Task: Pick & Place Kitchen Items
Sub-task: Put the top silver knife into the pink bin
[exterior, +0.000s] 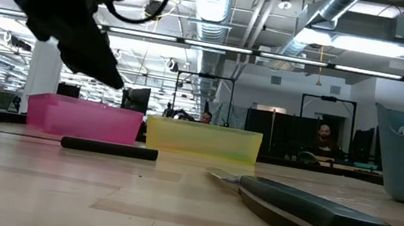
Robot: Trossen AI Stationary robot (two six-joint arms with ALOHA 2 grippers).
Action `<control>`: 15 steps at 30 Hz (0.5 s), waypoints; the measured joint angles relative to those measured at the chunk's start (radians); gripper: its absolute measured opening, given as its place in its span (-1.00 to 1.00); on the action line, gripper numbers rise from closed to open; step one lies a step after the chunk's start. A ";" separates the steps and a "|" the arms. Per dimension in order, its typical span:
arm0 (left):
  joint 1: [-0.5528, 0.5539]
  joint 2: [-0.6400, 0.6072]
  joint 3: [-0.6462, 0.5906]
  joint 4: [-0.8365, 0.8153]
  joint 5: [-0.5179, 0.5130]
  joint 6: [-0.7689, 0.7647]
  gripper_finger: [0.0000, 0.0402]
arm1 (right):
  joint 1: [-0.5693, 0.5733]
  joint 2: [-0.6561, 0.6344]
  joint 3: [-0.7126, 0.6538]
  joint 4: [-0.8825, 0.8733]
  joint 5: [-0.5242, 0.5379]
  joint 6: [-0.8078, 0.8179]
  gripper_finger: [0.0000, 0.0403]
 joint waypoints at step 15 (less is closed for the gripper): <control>0.018 0.075 0.006 0.005 -0.017 0.011 0.05 | 0.000 0.000 0.000 -0.005 0.000 -0.001 0.00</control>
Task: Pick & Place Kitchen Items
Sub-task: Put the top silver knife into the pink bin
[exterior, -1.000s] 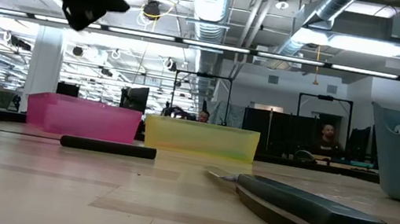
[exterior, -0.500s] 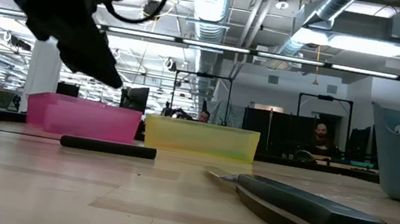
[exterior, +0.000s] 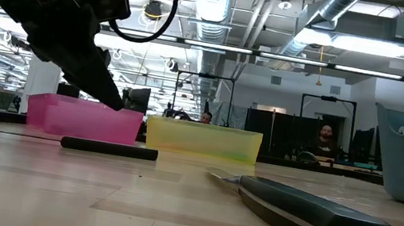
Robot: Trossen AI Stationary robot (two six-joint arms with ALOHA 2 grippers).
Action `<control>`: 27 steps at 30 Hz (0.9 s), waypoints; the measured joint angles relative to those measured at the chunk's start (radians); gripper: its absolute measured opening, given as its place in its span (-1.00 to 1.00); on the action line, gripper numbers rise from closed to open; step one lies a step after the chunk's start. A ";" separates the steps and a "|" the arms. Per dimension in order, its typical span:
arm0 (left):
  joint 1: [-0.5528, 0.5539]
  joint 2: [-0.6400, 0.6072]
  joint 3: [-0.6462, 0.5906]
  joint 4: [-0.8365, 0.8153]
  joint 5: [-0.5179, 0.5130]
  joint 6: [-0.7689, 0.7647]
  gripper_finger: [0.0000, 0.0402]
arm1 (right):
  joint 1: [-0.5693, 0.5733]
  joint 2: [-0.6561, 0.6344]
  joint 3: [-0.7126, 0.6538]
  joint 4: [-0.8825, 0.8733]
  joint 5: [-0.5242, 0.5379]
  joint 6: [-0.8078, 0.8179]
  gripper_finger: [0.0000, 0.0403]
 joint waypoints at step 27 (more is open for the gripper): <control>0.006 0.026 -0.004 -0.002 -0.058 0.031 0.05 | -0.002 0.000 0.000 0.001 0.000 -0.003 0.00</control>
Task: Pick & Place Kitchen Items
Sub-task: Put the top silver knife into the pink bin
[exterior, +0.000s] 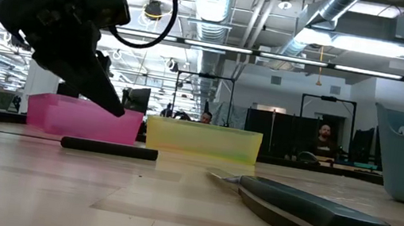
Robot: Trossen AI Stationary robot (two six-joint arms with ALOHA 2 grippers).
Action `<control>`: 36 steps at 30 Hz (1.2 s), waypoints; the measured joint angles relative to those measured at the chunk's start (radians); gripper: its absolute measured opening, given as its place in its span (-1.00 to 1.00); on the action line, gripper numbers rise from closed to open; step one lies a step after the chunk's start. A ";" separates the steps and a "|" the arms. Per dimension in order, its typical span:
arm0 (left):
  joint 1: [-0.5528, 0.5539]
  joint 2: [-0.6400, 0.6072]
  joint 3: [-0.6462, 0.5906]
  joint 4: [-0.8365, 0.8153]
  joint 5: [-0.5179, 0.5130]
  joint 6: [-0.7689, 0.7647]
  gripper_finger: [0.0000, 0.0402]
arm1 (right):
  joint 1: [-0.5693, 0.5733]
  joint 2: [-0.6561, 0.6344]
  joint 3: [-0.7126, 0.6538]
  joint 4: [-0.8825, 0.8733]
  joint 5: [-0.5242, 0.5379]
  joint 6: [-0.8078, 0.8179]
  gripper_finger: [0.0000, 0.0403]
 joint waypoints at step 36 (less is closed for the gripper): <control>0.027 0.120 -0.001 0.008 -0.097 0.006 0.05 | 0.000 0.000 0.000 -0.002 0.000 -0.008 0.00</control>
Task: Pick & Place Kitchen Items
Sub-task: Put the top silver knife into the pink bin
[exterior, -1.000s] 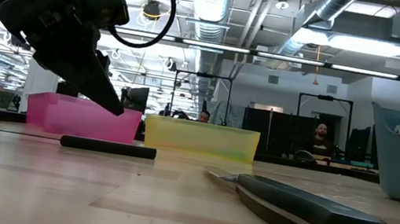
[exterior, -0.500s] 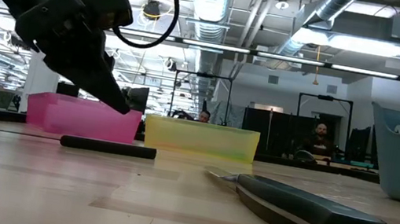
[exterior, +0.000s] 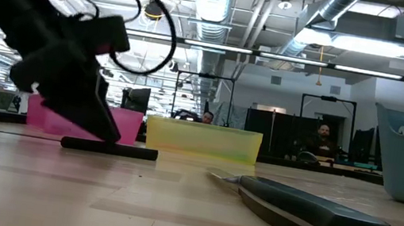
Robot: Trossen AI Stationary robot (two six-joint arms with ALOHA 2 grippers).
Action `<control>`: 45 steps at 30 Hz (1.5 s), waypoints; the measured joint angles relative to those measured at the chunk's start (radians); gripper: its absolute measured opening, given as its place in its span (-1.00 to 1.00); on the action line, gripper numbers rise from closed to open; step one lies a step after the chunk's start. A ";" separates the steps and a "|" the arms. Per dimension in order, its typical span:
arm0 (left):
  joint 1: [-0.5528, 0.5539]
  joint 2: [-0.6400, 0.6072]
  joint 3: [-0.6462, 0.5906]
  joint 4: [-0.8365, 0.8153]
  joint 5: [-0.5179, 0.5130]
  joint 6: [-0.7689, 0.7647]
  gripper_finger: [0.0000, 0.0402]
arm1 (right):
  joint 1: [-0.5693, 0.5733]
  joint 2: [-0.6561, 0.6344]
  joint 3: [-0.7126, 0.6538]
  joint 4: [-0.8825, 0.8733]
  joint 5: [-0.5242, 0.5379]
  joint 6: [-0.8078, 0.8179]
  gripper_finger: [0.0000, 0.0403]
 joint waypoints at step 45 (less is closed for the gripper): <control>0.012 -0.268 -0.002 -0.003 0.030 -0.098 -0.85 | -0.001 0.000 0.000 -0.012 0.000 0.000 0.00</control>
